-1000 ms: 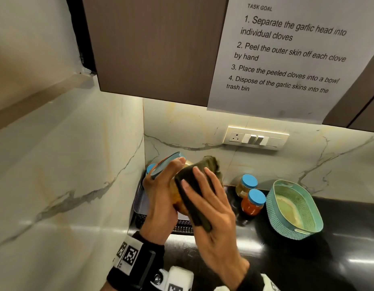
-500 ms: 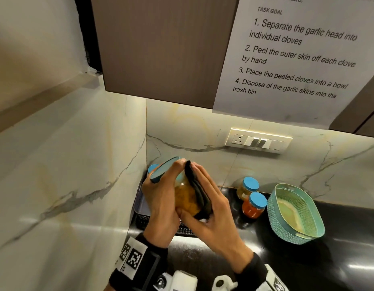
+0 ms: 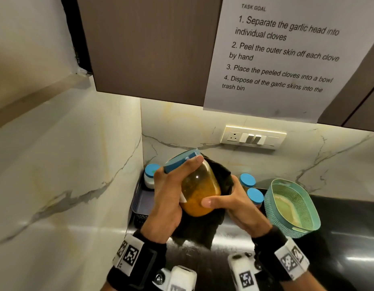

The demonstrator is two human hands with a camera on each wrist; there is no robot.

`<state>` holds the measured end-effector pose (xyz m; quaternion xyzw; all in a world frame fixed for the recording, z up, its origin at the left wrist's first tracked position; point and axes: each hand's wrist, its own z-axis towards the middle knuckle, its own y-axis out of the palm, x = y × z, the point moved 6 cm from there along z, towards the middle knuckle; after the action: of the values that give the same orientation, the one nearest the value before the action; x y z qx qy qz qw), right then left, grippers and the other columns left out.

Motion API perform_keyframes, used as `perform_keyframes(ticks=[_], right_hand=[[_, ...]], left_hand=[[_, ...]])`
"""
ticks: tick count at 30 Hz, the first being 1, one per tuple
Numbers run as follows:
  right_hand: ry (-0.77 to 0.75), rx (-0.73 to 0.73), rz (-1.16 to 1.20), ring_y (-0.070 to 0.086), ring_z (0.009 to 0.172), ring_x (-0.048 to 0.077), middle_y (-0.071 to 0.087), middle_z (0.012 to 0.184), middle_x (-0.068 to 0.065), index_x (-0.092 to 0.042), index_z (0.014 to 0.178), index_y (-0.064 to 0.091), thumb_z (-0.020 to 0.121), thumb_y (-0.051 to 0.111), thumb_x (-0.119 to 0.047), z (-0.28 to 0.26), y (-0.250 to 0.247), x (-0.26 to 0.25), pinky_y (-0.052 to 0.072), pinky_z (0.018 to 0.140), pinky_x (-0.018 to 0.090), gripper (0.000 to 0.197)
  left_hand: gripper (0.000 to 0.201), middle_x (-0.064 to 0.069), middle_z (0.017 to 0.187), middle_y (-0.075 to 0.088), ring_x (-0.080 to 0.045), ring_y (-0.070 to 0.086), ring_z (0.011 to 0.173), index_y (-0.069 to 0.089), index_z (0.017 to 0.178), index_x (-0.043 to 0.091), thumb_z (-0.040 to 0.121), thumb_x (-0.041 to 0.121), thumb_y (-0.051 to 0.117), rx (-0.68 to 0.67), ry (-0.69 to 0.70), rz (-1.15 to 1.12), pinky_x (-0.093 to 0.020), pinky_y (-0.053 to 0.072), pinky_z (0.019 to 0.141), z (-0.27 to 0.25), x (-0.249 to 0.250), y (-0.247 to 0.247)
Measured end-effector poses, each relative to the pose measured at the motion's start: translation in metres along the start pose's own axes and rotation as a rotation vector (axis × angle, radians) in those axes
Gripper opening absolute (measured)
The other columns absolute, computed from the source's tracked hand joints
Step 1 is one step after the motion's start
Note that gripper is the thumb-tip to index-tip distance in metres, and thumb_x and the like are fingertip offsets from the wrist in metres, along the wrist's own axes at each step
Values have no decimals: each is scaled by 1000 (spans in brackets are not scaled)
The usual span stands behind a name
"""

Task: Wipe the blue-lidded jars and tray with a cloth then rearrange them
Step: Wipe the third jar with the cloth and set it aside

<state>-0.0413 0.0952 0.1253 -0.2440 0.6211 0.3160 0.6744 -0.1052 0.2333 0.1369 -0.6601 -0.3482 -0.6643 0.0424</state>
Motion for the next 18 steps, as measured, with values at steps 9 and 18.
perform_keyframes(ticks=[9, 18], right_hand=[[-637, 332, -642, 46, 150, 28, 49, 160, 7, -9, 151, 50, 78, 93, -26, -36, 28, -21, 48, 115, 51, 86], [-537, 366, -573, 49, 147, 17, 53, 157, -6, -21, 153, 49, 80, 91, -29, -36, 31, -15, 49, 116, 41, 84]], left_hand=[[72, -12, 105, 78, -38, 73, 111, 75, 114, 10, 54, 49, 85, -22, 69, -154, -55, 60, 96, -13, -5, 1], [87, -21, 118, 75, -39, 72, 114, 72, 123, 7, 51, 52, 87, 44, 31, -142, -66, 54, 103, -10, -14, -1]])
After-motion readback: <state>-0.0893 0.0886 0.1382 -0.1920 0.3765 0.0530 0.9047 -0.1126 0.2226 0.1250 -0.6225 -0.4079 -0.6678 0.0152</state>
